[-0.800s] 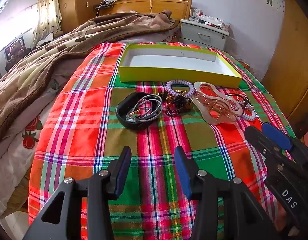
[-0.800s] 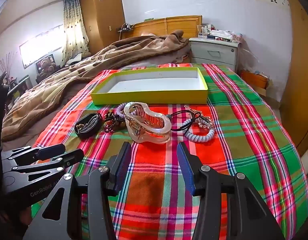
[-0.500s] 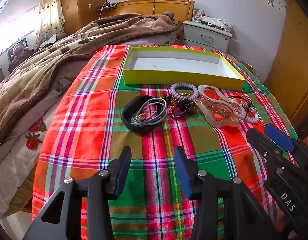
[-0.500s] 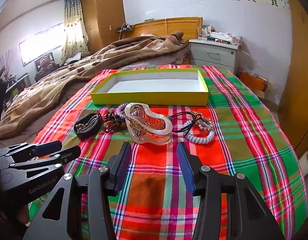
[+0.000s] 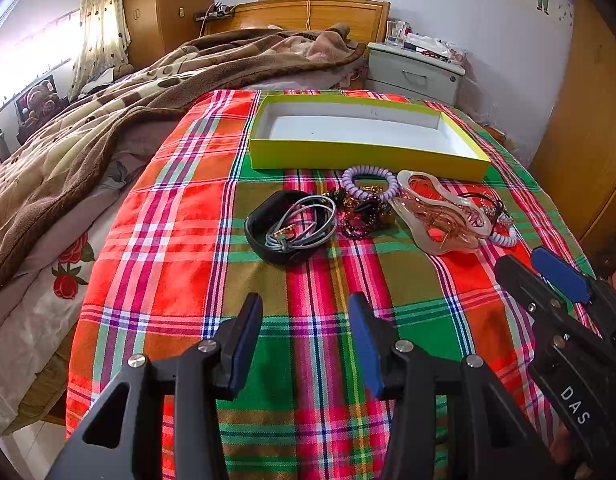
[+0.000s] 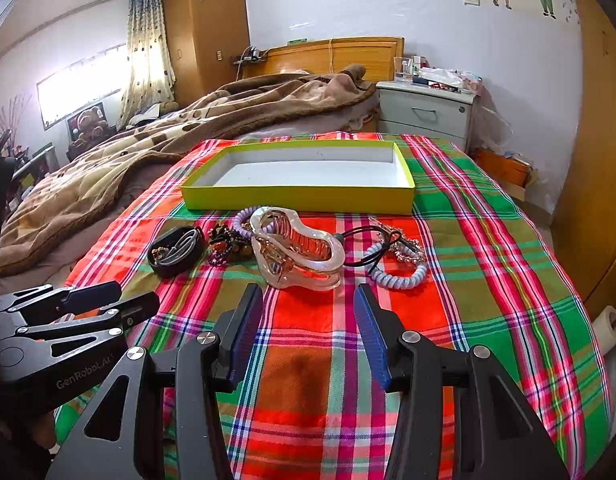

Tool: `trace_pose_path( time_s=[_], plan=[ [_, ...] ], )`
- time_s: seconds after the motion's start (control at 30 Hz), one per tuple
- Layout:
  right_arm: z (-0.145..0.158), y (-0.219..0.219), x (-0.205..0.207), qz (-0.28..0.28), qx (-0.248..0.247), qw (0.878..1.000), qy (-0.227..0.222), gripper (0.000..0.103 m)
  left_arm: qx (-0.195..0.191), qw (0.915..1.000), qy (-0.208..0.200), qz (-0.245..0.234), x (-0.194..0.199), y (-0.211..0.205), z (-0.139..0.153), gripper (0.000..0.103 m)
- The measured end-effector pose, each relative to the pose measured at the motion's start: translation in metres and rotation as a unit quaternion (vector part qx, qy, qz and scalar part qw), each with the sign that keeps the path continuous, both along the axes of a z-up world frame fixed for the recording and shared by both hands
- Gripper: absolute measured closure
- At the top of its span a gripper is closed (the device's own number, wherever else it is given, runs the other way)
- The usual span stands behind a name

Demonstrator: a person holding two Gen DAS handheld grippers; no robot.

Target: Organize jewelry

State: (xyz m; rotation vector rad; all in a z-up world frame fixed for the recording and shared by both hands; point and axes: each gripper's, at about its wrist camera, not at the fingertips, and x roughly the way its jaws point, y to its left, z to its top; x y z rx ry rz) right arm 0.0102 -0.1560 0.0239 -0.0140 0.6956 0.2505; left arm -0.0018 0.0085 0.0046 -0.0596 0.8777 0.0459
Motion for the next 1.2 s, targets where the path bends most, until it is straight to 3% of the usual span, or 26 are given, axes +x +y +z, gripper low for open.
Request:
trace_pose_path(
  time_s=[1.2],
  plan=[
    [0.005, 0.003, -0.001, 0.009, 0.005, 1.0, -0.012, 0.055, 0.012, 0.9998, -0.015, 0.009, -0.002, 0.001, 0.01, 0.056]
  ],
)
